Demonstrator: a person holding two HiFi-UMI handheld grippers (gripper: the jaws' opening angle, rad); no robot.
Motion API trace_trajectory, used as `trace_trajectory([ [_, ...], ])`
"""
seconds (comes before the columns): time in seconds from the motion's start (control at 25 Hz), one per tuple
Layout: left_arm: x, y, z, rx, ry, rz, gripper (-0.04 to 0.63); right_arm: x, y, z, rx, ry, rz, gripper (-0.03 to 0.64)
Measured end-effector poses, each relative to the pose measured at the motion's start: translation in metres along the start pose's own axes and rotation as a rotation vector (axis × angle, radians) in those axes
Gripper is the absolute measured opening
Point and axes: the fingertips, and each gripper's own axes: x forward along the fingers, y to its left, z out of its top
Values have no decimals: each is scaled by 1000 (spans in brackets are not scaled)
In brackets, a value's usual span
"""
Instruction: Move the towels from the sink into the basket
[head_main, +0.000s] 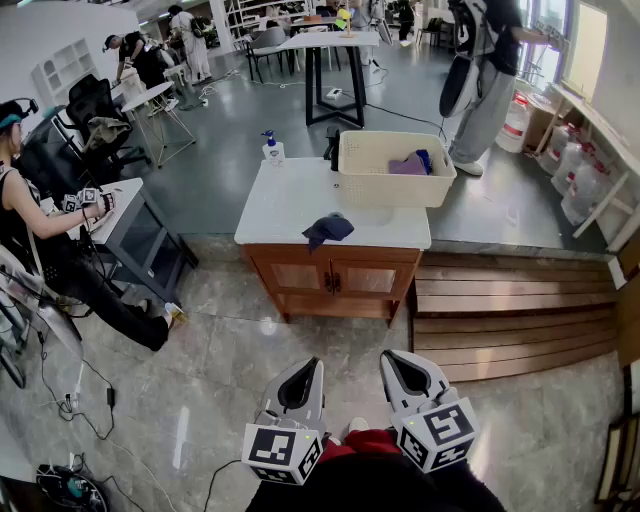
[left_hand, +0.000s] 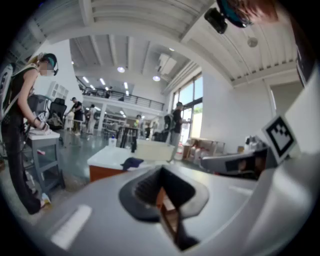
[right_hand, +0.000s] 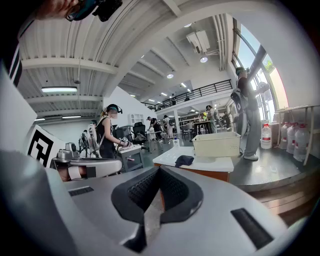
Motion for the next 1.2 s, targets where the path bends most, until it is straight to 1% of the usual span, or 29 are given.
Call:
trace_trajectory([
  [0.28, 11, 14, 3, 2, -9, 25, 3, 10, -11, 2, 12, -7, 6, 8],
  [0.52, 22, 18, 7, 17, -18, 47, 3, 19, -25, 12, 62, -54, 30, 8],
  [0.64, 29, 19, 6, 21, -18, 52, 3, 25, -33, 11, 78, -57, 28, 8],
  [0.88, 44, 17, 4, 49, 22, 64, 5, 26, -49, 15, 59, -60, 18, 8],
  [1.0, 51, 18, 10, 45, 17, 66, 5, 28, -59, 18, 61, -63, 6, 8],
  [1.2, 62, 22, 14, 60, 19, 78, 5, 35, -66, 19, 68, -59, 7, 8],
])
